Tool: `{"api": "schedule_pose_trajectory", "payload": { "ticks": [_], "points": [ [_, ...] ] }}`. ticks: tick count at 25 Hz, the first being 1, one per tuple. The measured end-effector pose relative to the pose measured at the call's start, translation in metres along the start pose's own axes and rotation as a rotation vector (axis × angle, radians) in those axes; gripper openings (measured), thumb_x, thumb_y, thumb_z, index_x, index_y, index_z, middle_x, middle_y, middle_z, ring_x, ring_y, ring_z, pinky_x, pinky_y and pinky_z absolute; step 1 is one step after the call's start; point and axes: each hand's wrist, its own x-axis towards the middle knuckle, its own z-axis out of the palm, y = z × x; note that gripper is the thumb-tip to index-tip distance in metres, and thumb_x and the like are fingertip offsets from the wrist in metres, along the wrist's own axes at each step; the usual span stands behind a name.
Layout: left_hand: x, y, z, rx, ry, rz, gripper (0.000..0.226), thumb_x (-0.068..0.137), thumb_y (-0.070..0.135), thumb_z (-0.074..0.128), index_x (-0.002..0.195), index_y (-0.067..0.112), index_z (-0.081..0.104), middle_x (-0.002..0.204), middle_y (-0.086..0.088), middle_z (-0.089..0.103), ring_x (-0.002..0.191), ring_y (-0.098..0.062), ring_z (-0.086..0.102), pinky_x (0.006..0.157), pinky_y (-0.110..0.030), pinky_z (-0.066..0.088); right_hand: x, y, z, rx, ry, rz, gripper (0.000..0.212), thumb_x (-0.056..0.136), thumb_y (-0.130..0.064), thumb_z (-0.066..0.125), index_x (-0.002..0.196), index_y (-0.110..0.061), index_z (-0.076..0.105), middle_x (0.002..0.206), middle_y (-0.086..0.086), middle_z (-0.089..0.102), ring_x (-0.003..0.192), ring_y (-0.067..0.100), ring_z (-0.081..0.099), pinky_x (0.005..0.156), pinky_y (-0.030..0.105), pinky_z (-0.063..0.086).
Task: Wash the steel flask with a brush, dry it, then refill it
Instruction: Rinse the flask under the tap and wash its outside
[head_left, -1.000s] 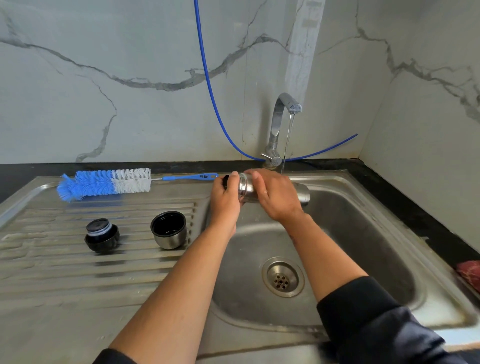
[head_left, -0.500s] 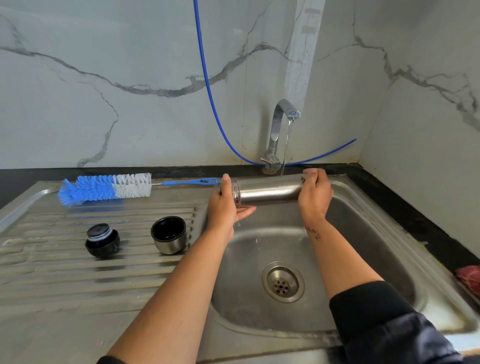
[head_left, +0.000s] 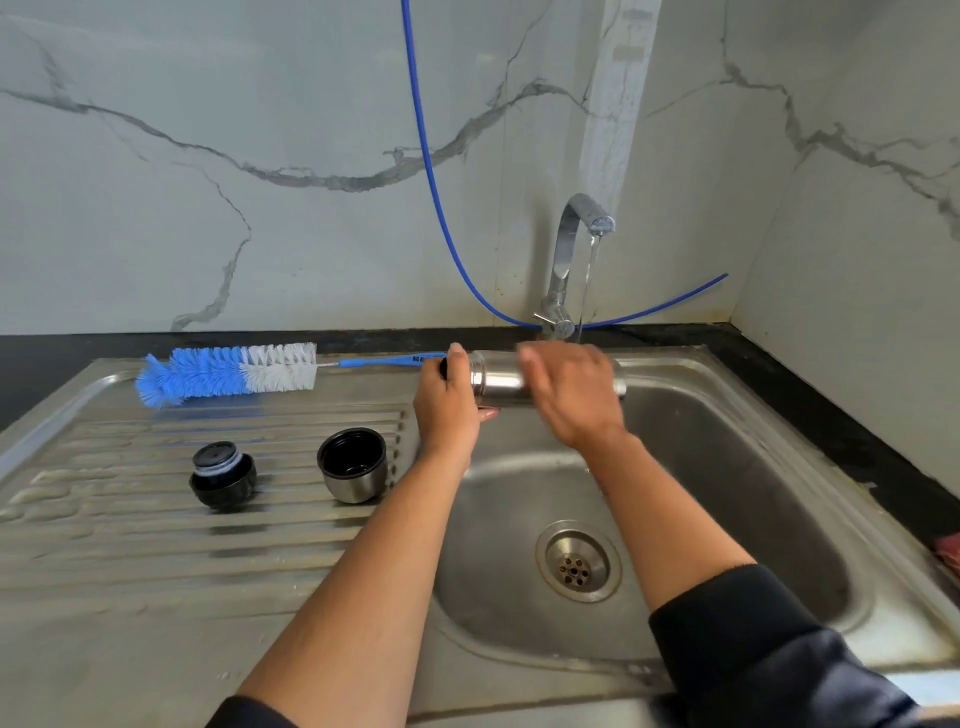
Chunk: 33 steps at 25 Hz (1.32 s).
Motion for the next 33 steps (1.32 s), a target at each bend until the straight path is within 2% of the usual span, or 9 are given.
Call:
{"api": "schedule_pose_trajectory", "payload": {
  "ticks": [2, 4, 9, 11, 14, 20, 24, 30, 33],
  "points": [
    [0.001, 0.0, 0.0, 0.009, -0.014, -0.009, 0.031, 0.106, 0.041, 0.05, 0.106, 0.011, 0.059, 0.099, -0.004, 0.061, 0.091, -0.02, 0.066, 0.058, -0.037, 0.064, -0.004, 0.033, -0.004, -0.055, -0.044, 0.364, 0.059, 0.107, -0.05, 0.019, 0.114, -0.022, 0.07, 0.126, 0.008, 0.068, 0.13, 0.03, 0.053, 0.119, 0.061, 0.022],
    [-0.003, -0.002, 0.004, 0.017, -0.032, -0.009, 0.029, 0.106, 0.041, 0.05, 0.106, 0.013, 0.058, 0.097, -0.003, 0.06, 0.089, -0.019, 0.064, 0.062, -0.041, 0.064, -0.001, 0.032, -0.002, -0.118, -0.043, 0.493, 0.059, 0.109, -0.044, 0.019, 0.125, -0.016, 0.068, 0.138, 0.015, 0.062, 0.144, 0.031, 0.041, 0.123, 0.061, 0.015],
    [-0.006, -0.009, 0.013, 0.054, -0.084, -0.006, 0.039, 0.093, 0.06, 0.052, 0.098, 0.021, 0.058, 0.096, -0.008, 0.071, 0.091, -0.028, 0.071, 0.081, -0.054, 0.062, 0.003, -0.03, 0.009, -0.094, 0.062, -0.08, 0.046, 0.107, -0.038, 0.022, 0.097, -0.025, 0.065, 0.094, -0.002, 0.07, 0.096, 0.026, 0.065, 0.101, 0.047, 0.042],
    [-0.003, -0.007, 0.009, -0.031, -0.093, -0.021, 0.035, 0.102, 0.049, 0.051, 0.106, 0.014, 0.055, 0.103, -0.01, 0.068, 0.091, -0.025, 0.07, 0.071, -0.046, 0.065, 0.003, -0.003, 0.001, -0.096, 0.005, 0.025, 0.048, 0.109, -0.039, 0.021, 0.103, -0.023, 0.066, 0.102, 0.002, 0.071, 0.103, 0.028, 0.064, 0.108, 0.05, 0.038],
    [-0.001, -0.007, 0.009, -0.01, -0.108, -0.034, 0.024, 0.107, 0.039, 0.048, 0.107, 0.015, 0.053, 0.111, -0.011, 0.062, 0.096, -0.024, 0.067, 0.063, -0.038, 0.063, -0.005, 0.038, -0.014, -0.172, -0.053, 0.422, 0.055, 0.11, -0.04, 0.02, 0.11, -0.016, 0.069, 0.118, 0.013, 0.069, 0.122, 0.033, 0.058, 0.12, 0.061, 0.021],
    [-0.003, -0.013, 0.014, -0.088, -0.125, -0.091, 0.038, 0.099, 0.051, 0.05, 0.108, 0.015, 0.055, 0.109, -0.015, 0.07, 0.097, -0.03, 0.071, 0.078, -0.053, 0.063, 0.007, -0.017, 0.008, -0.068, -0.004, -0.135, 0.05, 0.109, -0.04, 0.018, 0.104, -0.025, 0.066, 0.102, -0.002, 0.07, 0.102, 0.024, 0.064, 0.109, 0.048, 0.036],
    [0.0, -0.014, 0.013, -0.102, -0.158, -0.116, 0.023, 0.109, 0.036, 0.044, 0.114, 0.014, 0.05, 0.108, -0.008, 0.064, 0.097, -0.024, 0.068, 0.071, -0.04, 0.061, 0.004, 0.032, 0.0, -0.161, -0.012, 0.288, 0.052, 0.109, -0.04, 0.022, 0.11, -0.018, 0.069, 0.117, 0.006, 0.068, 0.123, 0.027, 0.058, 0.122, 0.059, 0.019],
    [-0.004, -0.018, 0.018, -0.113, -0.187, -0.134, 0.021, 0.108, 0.037, 0.047, 0.107, 0.016, 0.052, 0.111, -0.016, 0.066, 0.095, -0.027, 0.07, 0.076, -0.045, 0.063, 0.003, -0.01, 0.006, -0.043, -0.013, -0.101, 0.046, 0.11, -0.039, 0.025, 0.095, -0.024, 0.067, 0.095, -0.003, 0.069, 0.098, 0.022, 0.064, 0.114, 0.05, 0.032],
    [0.0, -0.014, 0.012, -0.047, -0.181, -0.085, 0.015, 0.107, 0.033, 0.049, 0.106, 0.019, 0.054, 0.11, -0.012, 0.066, 0.098, -0.026, 0.07, 0.078, -0.045, 0.063, 0.004, 0.017, -0.001, -0.022, -0.017, 0.251, 0.053, 0.105, -0.051, 0.026, 0.087, -0.024, 0.068, 0.097, 0.0, 0.071, 0.097, 0.025, 0.064, 0.112, 0.056, 0.036]
  ]
}}
